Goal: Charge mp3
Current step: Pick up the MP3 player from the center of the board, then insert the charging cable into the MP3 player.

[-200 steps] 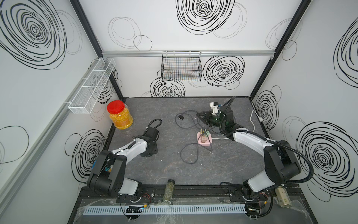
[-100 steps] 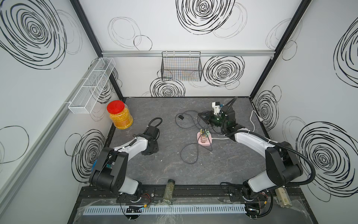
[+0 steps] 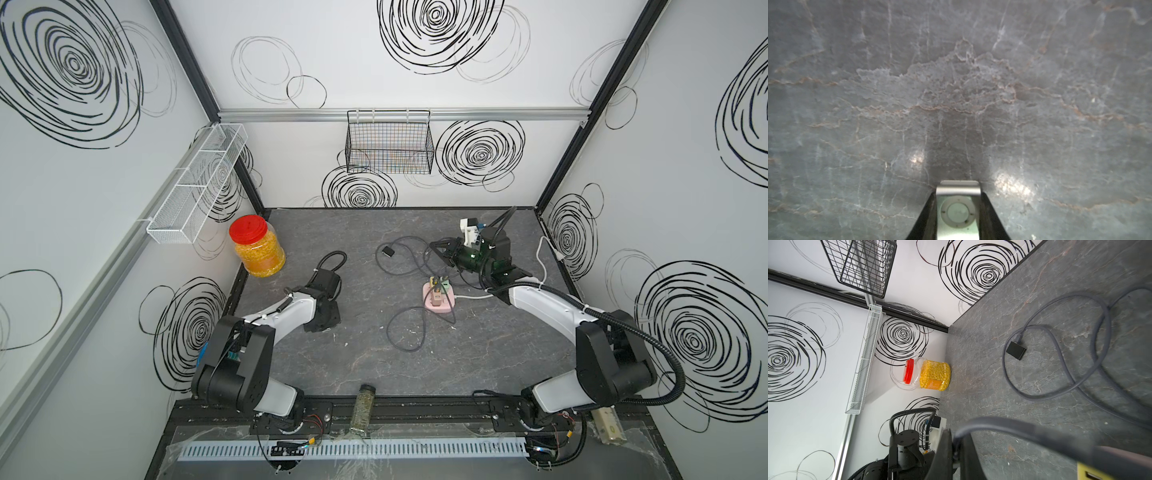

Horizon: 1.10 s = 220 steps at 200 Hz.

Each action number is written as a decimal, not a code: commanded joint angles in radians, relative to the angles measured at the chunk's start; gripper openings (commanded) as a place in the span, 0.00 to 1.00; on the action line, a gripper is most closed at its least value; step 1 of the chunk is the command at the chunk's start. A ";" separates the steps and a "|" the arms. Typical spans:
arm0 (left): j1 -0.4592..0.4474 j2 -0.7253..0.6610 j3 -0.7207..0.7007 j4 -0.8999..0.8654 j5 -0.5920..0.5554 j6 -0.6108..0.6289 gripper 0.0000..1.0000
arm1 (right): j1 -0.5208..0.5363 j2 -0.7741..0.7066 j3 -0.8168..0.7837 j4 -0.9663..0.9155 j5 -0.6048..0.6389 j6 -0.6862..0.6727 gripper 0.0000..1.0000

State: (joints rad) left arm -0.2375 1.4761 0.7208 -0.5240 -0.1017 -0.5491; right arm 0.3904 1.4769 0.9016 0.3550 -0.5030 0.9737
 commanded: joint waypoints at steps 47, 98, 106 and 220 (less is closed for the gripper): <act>-0.018 -0.226 0.199 0.068 0.451 -0.097 0.19 | 0.144 -0.119 0.089 -0.096 0.169 -0.370 0.00; -0.118 -0.411 0.112 0.497 0.543 -0.399 0.20 | 0.265 -0.235 -0.040 0.156 0.270 -0.404 0.00; -0.138 -0.438 0.081 0.590 0.515 -0.463 0.20 | 0.292 -0.252 -0.074 0.214 0.301 -0.406 0.00; -0.284 -0.517 -0.047 0.906 0.286 -0.699 0.21 | 0.569 -0.286 -0.171 0.455 0.530 -0.551 0.00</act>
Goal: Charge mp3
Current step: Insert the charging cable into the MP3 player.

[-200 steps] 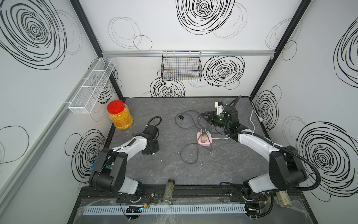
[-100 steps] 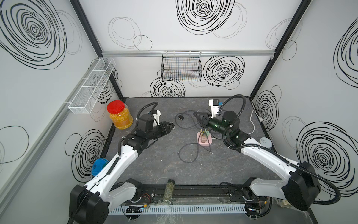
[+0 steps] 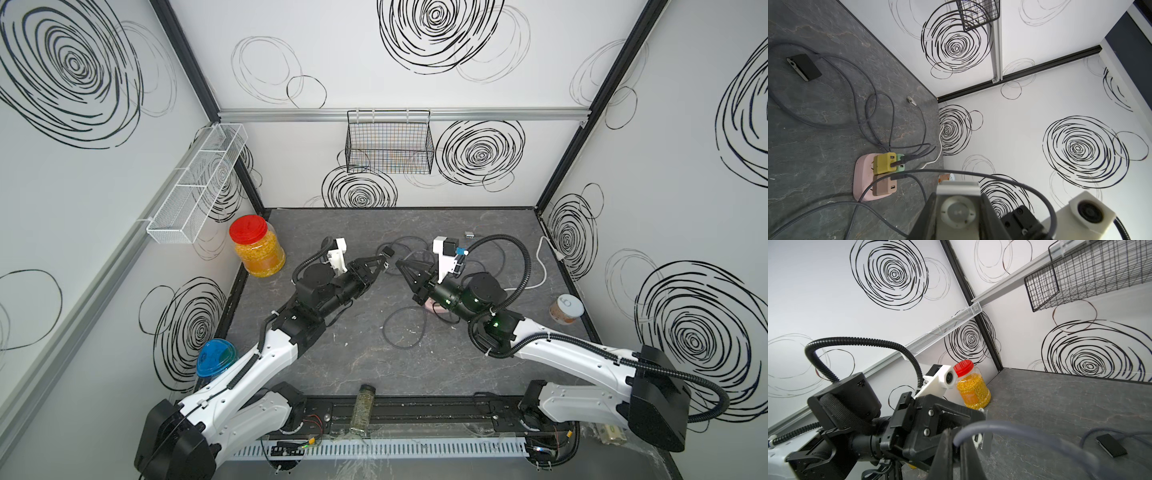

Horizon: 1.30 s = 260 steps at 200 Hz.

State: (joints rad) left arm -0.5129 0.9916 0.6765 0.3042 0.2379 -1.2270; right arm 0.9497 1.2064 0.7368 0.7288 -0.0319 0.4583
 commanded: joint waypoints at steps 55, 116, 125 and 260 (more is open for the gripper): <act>-0.025 -0.028 0.009 0.062 -0.047 -0.008 0.21 | 0.011 0.050 0.025 0.094 0.069 -0.017 0.00; -0.043 -0.021 0.018 0.021 -0.066 0.030 0.21 | 0.011 0.079 0.053 0.112 0.047 0.012 0.00; -0.044 -0.020 0.018 0.019 -0.066 0.033 0.21 | 0.011 0.079 0.052 0.115 0.049 0.015 0.00; -0.056 -0.007 0.038 0.014 -0.074 0.049 0.20 | 0.010 0.124 0.067 0.048 0.087 0.066 0.00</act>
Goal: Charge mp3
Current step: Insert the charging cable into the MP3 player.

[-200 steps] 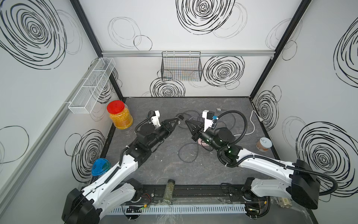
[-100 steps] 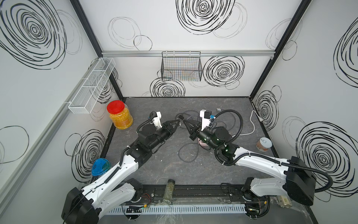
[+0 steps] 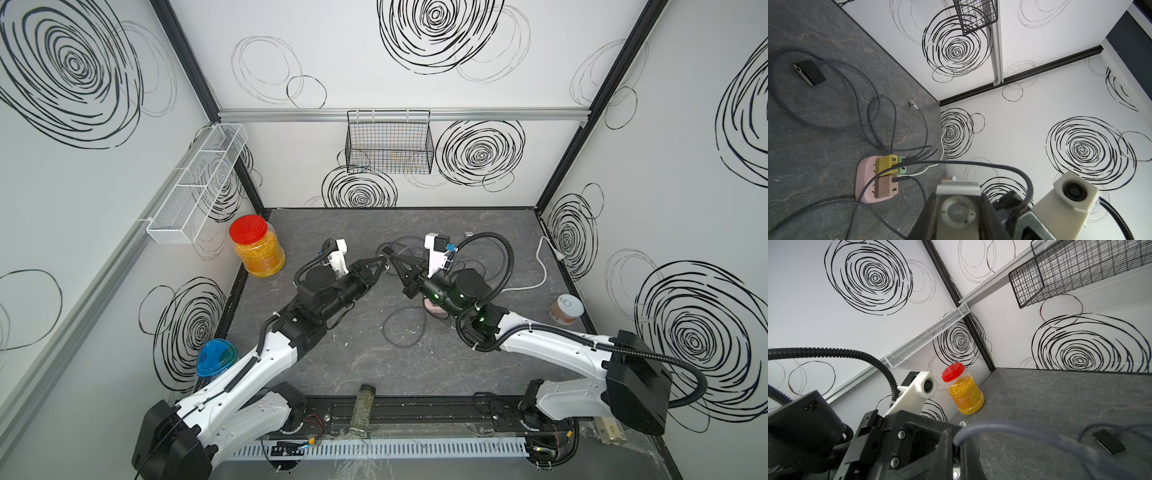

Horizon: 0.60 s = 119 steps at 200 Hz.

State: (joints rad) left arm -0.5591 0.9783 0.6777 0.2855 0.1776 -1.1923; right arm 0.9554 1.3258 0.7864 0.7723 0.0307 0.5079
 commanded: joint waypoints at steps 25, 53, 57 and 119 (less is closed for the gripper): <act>-0.018 0.011 0.040 0.036 -0.027 0.017 0.20 | 0.004 0.009 0.016 -0.014 0.040 0.027 0.00; -0.031 0.013 0.043 0.047 -0.055 0.021 0.20 | 0.006 0.010 0.013 -0.038 0.059 0.031 0.00; -0.033 0.014 0.043 0.050 -0.057 0.020 0.20 | 0.005 0.010 0.013 -0.041 0.061 0.031 0.00; -0.041 0.026 0.043 0.070 -0.079 0.013 0.20 | 0.025 0.008 0.006 -0.083 0.105 -0.013 0.00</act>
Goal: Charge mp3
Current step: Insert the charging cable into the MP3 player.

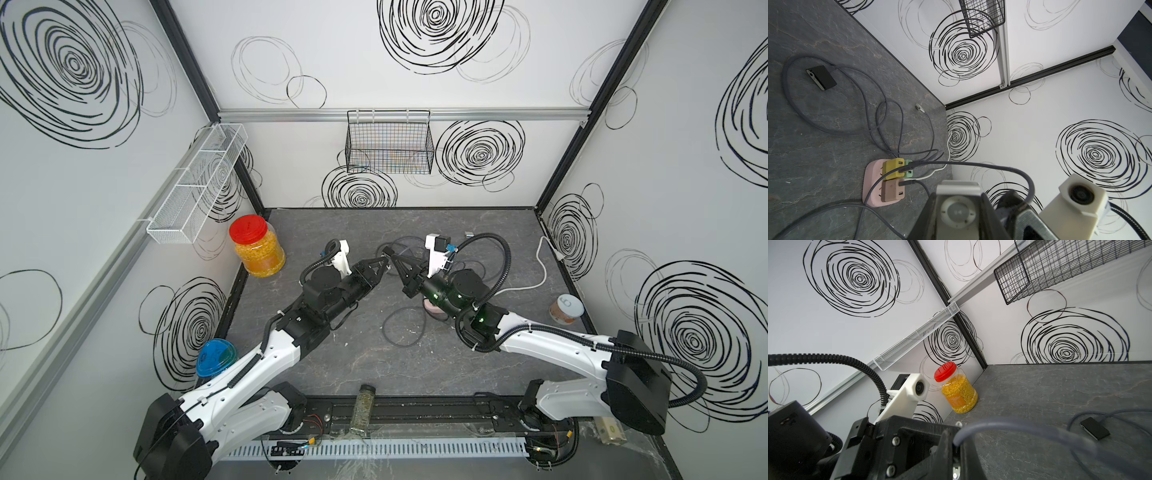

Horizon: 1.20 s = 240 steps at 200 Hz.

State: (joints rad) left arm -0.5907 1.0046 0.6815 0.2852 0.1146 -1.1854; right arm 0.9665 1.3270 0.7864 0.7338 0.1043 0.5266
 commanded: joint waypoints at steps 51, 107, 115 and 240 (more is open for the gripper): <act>-0.009 0.000 0.048 0.075 -0.029 0.005 0.20 | 0.026 0.006 0.008 -0.068 0.043 -0.052 0.00; -0.018 0.018 0.055 0.110 -0.033 -0.002 0.20 | 0.045 0.052 0.032 -0.098 0.079 -0.052 0.00; -0.021 0.019 0.056 0.115 -0.035 -0.003 0.20 | 0.049 0.061 0.037 -0.107 0.095 -0.057 0.00; -0.014 0.009 0.081 0.171 -0.090 -0.048 0.20 | 0.083 0.137 -0.005 -0.109 0.187 -0.129 0.00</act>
State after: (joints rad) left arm -0.6010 1.0340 0.6827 0.2409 0.0021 -1.2011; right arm 1.0348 1.4139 0.8177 0.7235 0.2806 0.4057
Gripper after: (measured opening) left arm 0.301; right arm 0.074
